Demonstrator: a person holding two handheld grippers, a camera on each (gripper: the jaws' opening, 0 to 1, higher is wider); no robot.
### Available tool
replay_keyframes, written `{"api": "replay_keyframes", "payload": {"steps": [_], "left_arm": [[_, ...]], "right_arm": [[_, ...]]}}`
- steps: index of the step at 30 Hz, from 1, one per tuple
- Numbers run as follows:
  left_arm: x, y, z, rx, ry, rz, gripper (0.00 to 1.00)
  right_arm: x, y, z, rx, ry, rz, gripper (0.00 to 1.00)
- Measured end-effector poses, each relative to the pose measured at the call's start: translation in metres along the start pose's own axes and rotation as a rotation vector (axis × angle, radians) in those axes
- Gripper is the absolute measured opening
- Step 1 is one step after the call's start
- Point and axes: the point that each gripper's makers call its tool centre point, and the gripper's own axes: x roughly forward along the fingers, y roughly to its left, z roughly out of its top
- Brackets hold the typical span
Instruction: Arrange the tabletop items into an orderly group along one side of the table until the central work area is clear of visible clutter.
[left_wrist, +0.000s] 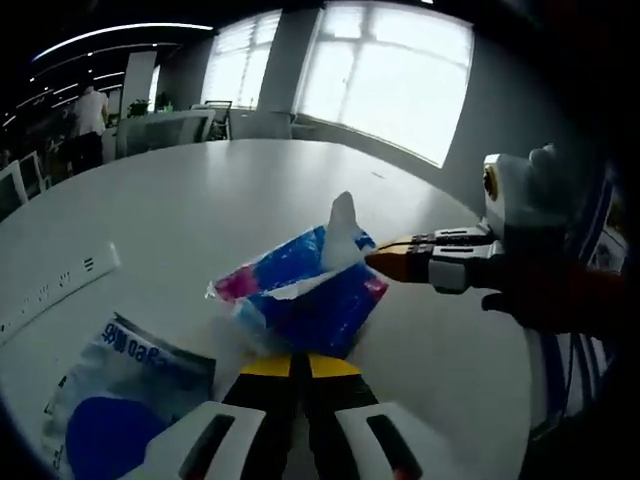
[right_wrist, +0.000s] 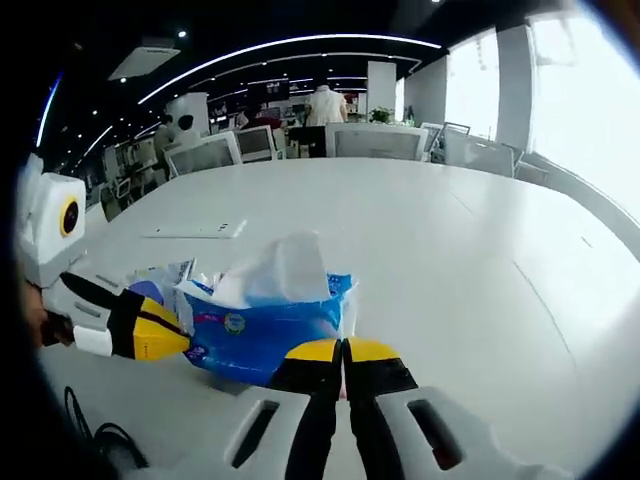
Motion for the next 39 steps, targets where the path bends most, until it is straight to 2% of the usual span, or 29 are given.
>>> {"api": "replay_keyframes", "payload": {"steps": [4, 7, 10, 13, 16, 21, 25, 29, 32, 34, 39], "left_arm": [[0.001, 0.002, -0.003, -0.005, 0.013, 0.006, 0.0], [0.004, 0.002, -0.006, -0.013, 0.022, -0.015, 0.01], [0.004, 0.0, -0.008, -0.028, 0.032, -0.038, 0.01], [0.003, 0.001, -0.007, -0.011, 0.033, -0.036, 0.02], [0.002, 0.002, -0.009, -0.029, 0.039, -0.039, 0.02], [-0.004, -0.001, -0.006, -0.049, 0.04, -0.032, 0.1], [-0.008, -0.001, -0.002, -0.039, 0.037, -0.022, 0.19], [-0.02, 0.0, 0.004, -0.032, 0.004, -0.006, 0.21], [-0.033, 0.004, 0.008, -0.03, -0.02, 0.016, 0.29], [-0.043, 0.008, 0.01, -0.005, -0.035, 0.037, 0.32], [-0.068, 0.021, 0.009, -0.033, -0.059, 0.083, 0.4]], "right_arm": [[0.005, 0.0, -0.01, -0.025, 0.029, -0.001, 0.0], [0.006, -0.001, -0.015, -0.023, 0.045, -0.006, 0.0], [0.007, -0.002, -0.015, -0.009, 0.047, -0.007, 0.0], [0.008, -0.002, -0.015, -0.004, 0.049, -0.005, 0.0], [0.006, -0.001, -0.014, -0.01, 0.054, -0.014, 0.0], [0.0, -0.001, -0.013, -0.009, 0.056, -0.025, 0.01], [-0.007, 0.0, -0.01, 0.003, 0.05, -0.028, 0.06], [-0.016, -0.001, -0.002, 0.014, 0.03, -0.04, 0.1], [-0.02, -0.002, 0.003, 0.069, 0.008, -0.028, 0.17], [-0.024, 0.0, 0.005, 0.053, 0.006, -0.026, 0.18], [-0.027, 0.01, 0.013, 0.031, -0.01, 0.017, 0.31]]}}
